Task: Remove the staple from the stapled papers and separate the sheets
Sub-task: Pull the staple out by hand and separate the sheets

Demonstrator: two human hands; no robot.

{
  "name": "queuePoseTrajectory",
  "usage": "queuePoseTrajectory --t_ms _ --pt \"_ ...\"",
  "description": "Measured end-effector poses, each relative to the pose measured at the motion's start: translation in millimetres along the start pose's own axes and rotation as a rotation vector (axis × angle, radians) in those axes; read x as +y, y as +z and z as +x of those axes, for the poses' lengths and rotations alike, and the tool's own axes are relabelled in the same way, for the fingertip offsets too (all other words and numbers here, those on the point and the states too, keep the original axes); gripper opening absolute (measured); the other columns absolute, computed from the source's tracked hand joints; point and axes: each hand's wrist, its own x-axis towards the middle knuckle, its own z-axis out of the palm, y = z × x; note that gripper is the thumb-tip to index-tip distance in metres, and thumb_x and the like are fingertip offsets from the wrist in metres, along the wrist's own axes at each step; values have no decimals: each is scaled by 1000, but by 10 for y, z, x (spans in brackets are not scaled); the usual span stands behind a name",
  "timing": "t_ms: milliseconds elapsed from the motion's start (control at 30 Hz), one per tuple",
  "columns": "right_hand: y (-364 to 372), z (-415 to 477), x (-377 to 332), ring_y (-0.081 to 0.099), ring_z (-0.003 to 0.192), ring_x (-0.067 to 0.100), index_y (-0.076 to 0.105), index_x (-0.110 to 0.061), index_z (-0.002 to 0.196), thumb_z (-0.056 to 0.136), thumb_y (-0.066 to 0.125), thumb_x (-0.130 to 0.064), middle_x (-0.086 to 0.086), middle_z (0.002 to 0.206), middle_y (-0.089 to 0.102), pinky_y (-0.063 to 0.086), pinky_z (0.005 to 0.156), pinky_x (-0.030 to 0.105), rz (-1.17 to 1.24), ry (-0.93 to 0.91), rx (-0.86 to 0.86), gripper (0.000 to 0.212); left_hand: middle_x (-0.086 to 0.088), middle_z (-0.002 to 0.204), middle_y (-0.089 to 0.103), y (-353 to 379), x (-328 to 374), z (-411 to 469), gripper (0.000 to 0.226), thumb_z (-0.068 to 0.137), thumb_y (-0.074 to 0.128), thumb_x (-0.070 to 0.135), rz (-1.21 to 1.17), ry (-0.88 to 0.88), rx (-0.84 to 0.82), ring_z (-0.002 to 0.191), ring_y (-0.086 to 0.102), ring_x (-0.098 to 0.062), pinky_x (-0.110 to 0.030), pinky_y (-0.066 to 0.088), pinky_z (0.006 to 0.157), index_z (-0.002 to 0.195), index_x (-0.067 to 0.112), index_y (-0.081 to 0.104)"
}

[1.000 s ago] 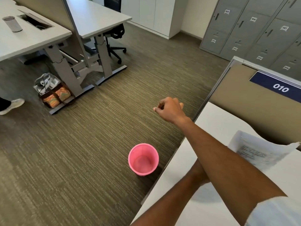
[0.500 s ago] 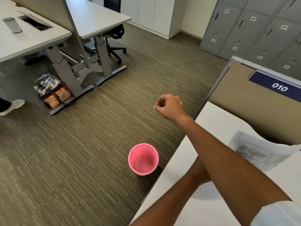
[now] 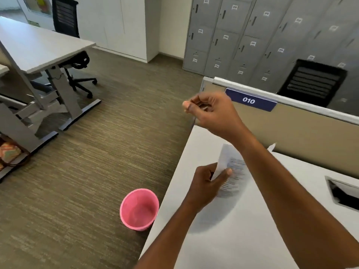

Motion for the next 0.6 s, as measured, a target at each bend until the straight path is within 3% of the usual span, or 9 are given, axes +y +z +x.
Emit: queuePoseTrajectory --t_ms 67,167,300,367,433,533,600 --pt "-493 -246 46 68 79 5 77 -16 93 94 69 -31 -5 84 74 54 70 20 -41 17 115 17 -11 104 79 105 12 36 25 99 66 25 30 20 -16 97 75 -30 -46 62 86 106 3 75" --pt "-1114 -715 206 63 74 -1 74 -24 92 94 69 -33 -14 81 70 46 70 19 -92 71 321 10 -1 108 79 239 130 49 22 98 66 23 39 31 -73 98 76 -18 -33 62 83 112 9 76" --pt "-1676 -1420 660 62 113 13 67 -31 111 90 69 -49 -11 117 68 50 92 42 -100 253 485 28 -5 111 79 387 290 37 21 98 66 19 -16 46 -101 105 75 -25 -46 61 92 114 9 76" --pt "-1807 -1803 876 56 124 13 58 -35 127 79 71 -63 -12 129 62 47 98 36 59 378 502 57 -8 111 79 545 366 25 21 98 66 19 -30 38 -117 105 75 -28 -52 59 94 114 10 76" --pt "-1903 -2218 1106 57 125 12 51 -27 136 72 79 -62 -9 133 61 45 99 31 325 417 494 78 -10 111 78 811 441 -22 22 97 66 19 -27 33 -154 106 74 -31 -55 58 95 114 9 76" --pt "-1730 -2505 1329 64 119 14 54 -19 133 71 86 -47 -1 126 70 49 95 30 667 455 392 76 -14 113 77 941 466 -54 24 95 67 20 -57 31 -172 107 74 -34 -57 56 97 114 8 76" --pt "-1760 -2730 1425 63 123 28 58 -11 133 71 88 -42 11 131 67 52 98 39 780 434 345 75 -15 113 77 1152 470 -93 24 94 67 20 -63 22 -180 106 74 -35 -57 56 96 113 8 76"
